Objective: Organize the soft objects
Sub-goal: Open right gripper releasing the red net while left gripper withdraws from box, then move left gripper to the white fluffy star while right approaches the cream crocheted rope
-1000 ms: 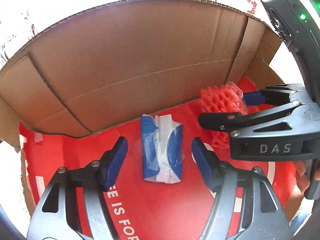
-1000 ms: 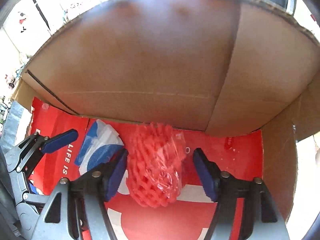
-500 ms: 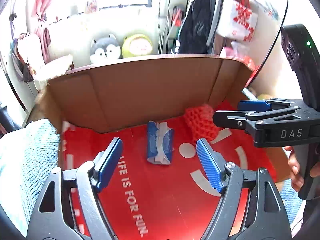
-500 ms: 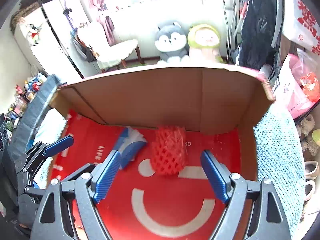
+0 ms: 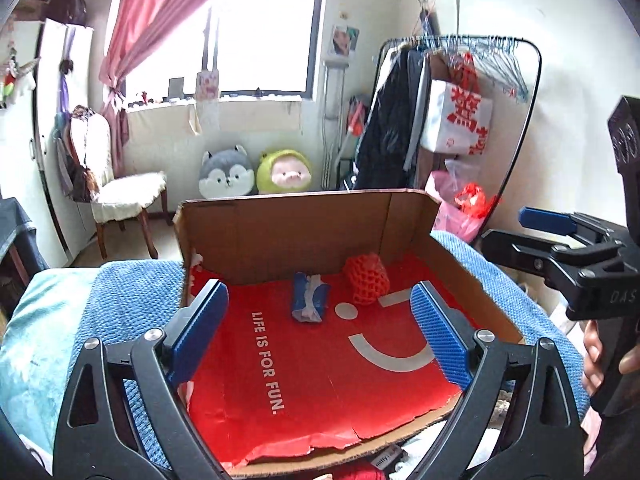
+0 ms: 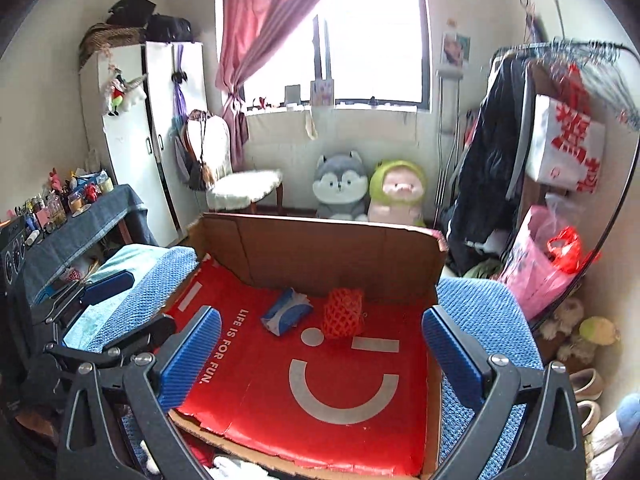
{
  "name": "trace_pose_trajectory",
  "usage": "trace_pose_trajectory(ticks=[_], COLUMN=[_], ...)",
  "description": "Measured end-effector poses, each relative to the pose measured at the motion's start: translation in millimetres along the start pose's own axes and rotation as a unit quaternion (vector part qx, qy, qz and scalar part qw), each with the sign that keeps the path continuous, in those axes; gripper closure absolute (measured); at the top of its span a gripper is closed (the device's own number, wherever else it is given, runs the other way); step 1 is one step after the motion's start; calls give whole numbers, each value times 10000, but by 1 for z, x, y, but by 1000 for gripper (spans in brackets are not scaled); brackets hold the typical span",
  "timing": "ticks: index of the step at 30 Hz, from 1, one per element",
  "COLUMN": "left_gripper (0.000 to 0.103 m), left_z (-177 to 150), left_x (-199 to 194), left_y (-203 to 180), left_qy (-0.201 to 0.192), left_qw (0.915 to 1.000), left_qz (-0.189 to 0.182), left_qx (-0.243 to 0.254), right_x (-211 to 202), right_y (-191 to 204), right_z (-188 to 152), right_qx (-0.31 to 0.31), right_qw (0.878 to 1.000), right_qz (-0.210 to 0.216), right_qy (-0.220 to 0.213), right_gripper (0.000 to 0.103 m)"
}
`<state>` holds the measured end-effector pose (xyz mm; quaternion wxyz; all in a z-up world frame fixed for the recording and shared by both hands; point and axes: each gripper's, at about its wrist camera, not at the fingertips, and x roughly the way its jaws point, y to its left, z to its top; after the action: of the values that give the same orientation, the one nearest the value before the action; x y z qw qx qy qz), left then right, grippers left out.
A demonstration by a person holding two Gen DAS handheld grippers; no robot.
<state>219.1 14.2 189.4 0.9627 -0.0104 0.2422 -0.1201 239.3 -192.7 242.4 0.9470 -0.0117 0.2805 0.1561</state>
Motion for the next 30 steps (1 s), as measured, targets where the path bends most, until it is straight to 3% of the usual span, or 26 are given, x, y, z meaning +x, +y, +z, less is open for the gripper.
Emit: trace_pose_trajectory(ticks=[11, 19, 27, 30], left_gripper=[3, 3, 3, 3], left_z=[-47, -89, -134, -148], left_x=[-91, -122, -139, -140], left_y=[-8, -18, -27, -27], left_qy=[-949, -1234, -1409, -1382], left_qw=[9951, 9912, 9886, 9894], left_qz=[257, 486, 523, 453], left_qx=[-41, -6, 104, 41], right_x=[-89, -115, -129, -127], right_y=[17, 18, 26, 27], right_z=[-64, -116, -171, -193], right_qx=[-76, 2, 3, 64], right_qw=[9957, 9908, 9826, 9822], right_qz=[-193, -548, -941, -902], right_qy=[-906, -1241, -1600, -1649], right_gripper=[0, 0, 0, 0])
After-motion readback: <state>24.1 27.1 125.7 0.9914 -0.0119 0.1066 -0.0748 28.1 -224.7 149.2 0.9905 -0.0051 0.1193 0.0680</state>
